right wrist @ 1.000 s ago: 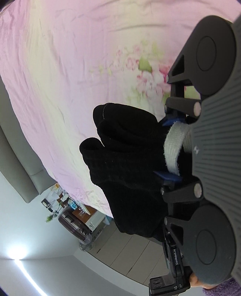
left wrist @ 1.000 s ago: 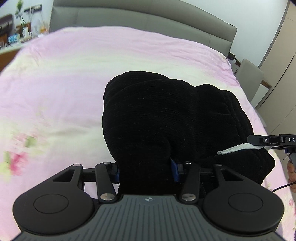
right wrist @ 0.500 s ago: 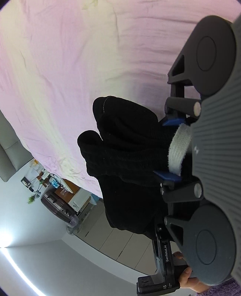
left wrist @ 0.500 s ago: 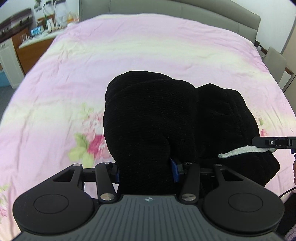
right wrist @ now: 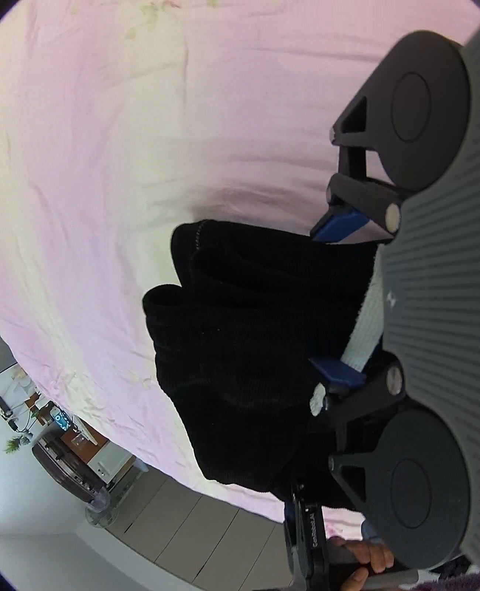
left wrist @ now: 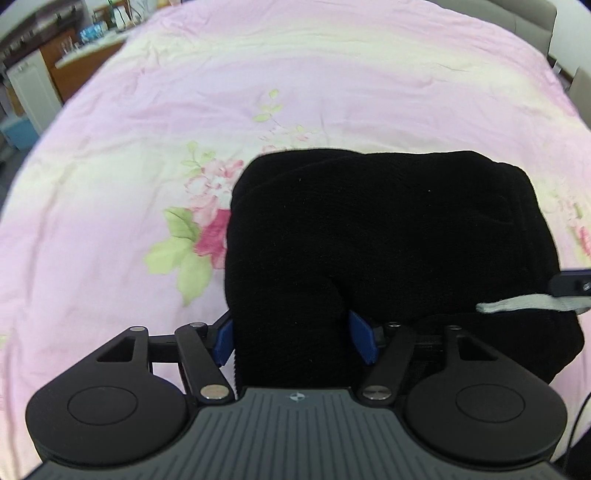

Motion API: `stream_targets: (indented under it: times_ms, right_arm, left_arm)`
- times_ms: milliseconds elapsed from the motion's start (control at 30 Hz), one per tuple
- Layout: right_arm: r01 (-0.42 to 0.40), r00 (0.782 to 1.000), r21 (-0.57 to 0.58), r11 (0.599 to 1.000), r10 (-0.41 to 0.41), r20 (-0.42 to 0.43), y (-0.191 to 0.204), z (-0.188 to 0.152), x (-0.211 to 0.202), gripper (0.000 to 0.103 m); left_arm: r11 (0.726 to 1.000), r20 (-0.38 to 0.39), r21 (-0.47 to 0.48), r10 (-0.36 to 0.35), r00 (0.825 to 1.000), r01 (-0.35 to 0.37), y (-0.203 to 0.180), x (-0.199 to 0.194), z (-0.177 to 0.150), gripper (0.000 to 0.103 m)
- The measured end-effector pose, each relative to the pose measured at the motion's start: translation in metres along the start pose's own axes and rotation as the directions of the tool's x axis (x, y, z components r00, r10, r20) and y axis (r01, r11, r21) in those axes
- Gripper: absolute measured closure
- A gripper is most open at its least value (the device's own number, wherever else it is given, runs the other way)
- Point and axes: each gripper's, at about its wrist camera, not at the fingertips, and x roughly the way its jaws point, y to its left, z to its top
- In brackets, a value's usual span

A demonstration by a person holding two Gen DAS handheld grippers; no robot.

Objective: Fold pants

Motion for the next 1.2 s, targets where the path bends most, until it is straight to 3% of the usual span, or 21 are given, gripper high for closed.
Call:
stream_targets:
  times_ms: [67, 167, 233, 400, 500, 600, 767, 900, 1033, 1200]
  right_arm:
    - [0.044, 0.997, -0.084, 0.995, -0.039, 0.061, 0.010, 0.000, -0.018, 0.032]
    - [0.052, 0.992, -0.168, 0.984, -0.032, 0.123, 0.022, -0.008, -0.057, 0.029]
    - [0.072, 0.984, -0.231, 0.970, -0.032, 0.175, 0.032, -0.017, -0.083, 0.024]
    - [0.132, 0.948, -0.364, 0.922, -0.011, 0.318, 0.047, -0.061, -0.148, 0.017]
    - [0.128, 0.926, -0.367, 0.921, 0.022, 0.377, 0.051, -0.085, -0.175, 0.010]
    - [0.114, 0.914, -0.373, 0.921, 0.050, 0.403, 0.049, -0.113, -0.199, 0.010]
    - [0.157, 0.895, -0.390, 0.907, 0.036, 0.445, 0.048, -0.159, -0.210, 0.006]
    - [0.158, 0.897, -0.382, 0.911, 0.029, 0.442, 0.045, -0.189, -0.207, 0.005]
    - [0.147, 0.905, -0.377, 0.914, 0.030, 0.423, 0.043, -0.201, -0.198, 0.005]
    - [0.154, 0.906, -0.374, 0.915, 0.020, 0.422, 0.041, -0.208, -0.194, 0.005]
  left_arm:
    - [0.997, 0.044, 0.021, 0.068, 0.997, -0.069, -0.008, -0.018, -0.003, 0.029]
    - [0.993, 0.138, 0.031, 0.113, 0.984, -0.118, -0.025, -0.060, -0.012, 0.029]
    - [0.986, 0.196, 0.012, 0.158, 0.968, -0.164, -0.039, -0.091, -0.022, 0.029]
    - [0.964, 0.349, -0.006, 0.252, 0.903, -0.267, -0.095, -0.152, -0.049, 0.027]
    - [0.946, 0.424, -0.035, 0.307, 0.852, -0.323, -0.131, -0.171, -0.062, 0.025]
    - [0.943, 0.472, -0.058, 0.316, 0.823, -0.328, -0.159, -0.191, -0.085, 0.021]
    - [0.944, 0.449, -0.110, 0.327, 0.832, -0.311, -0.176, -0.192, -0.118, 0.019]
    - [0.938, 0.409, -0.159, 0.346, 0.844, -0.308, -0.180, -0.185, -0.140, 0.019]
    - [0.942, 0.357, -0.193, 0.327, 0.875, -0.274, -0.176, -0.177, -0.148, 0.019]
    - [0.940, 0.342, -0.206, 0.330, 0.880, -0.272, -0.182, -0.174, -0.154, 0.019]
